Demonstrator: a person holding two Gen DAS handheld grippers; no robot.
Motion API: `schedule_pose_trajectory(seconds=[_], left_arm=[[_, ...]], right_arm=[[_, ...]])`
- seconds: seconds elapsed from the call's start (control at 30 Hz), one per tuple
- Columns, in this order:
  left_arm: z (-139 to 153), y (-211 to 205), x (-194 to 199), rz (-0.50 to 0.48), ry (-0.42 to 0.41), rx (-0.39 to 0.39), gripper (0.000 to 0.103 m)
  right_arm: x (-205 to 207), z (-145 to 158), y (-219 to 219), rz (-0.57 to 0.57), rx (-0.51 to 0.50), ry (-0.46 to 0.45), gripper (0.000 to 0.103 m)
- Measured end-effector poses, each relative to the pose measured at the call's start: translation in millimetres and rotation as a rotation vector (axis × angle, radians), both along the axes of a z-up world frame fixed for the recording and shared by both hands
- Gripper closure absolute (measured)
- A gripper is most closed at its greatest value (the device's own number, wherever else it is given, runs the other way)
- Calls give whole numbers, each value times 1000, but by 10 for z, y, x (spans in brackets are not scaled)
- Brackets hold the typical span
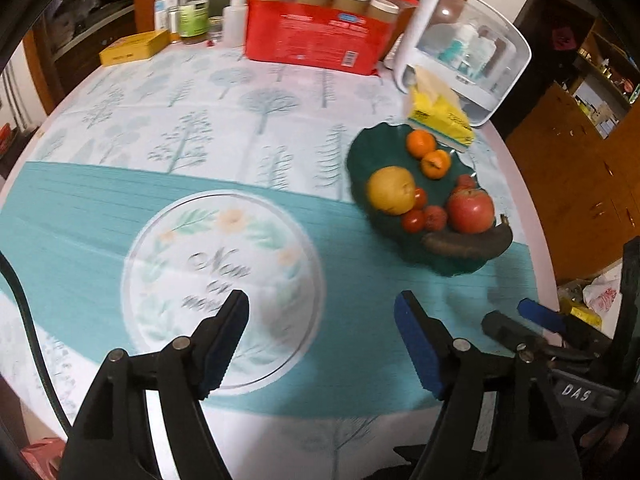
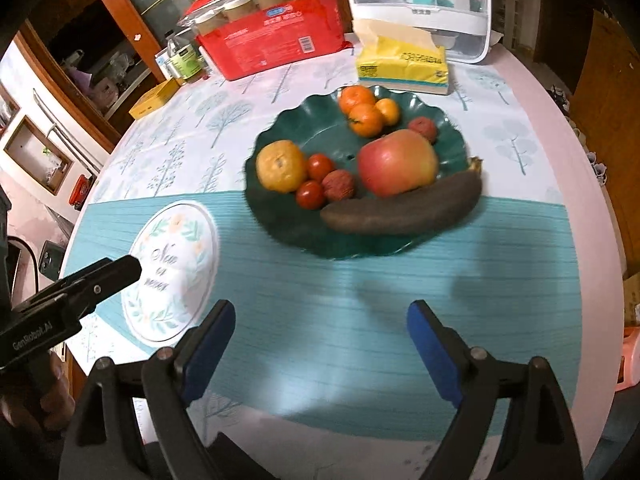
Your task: Organize fruits
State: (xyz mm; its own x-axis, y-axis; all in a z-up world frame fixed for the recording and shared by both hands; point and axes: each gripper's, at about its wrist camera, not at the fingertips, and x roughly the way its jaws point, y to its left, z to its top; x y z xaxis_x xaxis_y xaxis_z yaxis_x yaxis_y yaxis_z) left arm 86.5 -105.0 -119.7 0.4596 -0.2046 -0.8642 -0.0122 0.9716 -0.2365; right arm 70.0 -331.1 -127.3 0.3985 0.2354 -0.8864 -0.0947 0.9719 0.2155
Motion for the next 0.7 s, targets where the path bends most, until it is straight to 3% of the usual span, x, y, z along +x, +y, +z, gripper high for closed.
schedule_pose_trajectory(seconds=[0.23, 0.47, 0.7], left_arm=[[282, 536, -320, -21, -47, 78, 25], [679, 1048, -537, -109, -116, 154, 22], [1020, 1249, -785, -183, -122, 169, 21]], right_arm=[[-325, 291, 425, -7, 8, -15, 14], [-733, 577, 945, -24, 52, 7, 14], [-1120, 864, 1476, -68, 74, -20, 14]])
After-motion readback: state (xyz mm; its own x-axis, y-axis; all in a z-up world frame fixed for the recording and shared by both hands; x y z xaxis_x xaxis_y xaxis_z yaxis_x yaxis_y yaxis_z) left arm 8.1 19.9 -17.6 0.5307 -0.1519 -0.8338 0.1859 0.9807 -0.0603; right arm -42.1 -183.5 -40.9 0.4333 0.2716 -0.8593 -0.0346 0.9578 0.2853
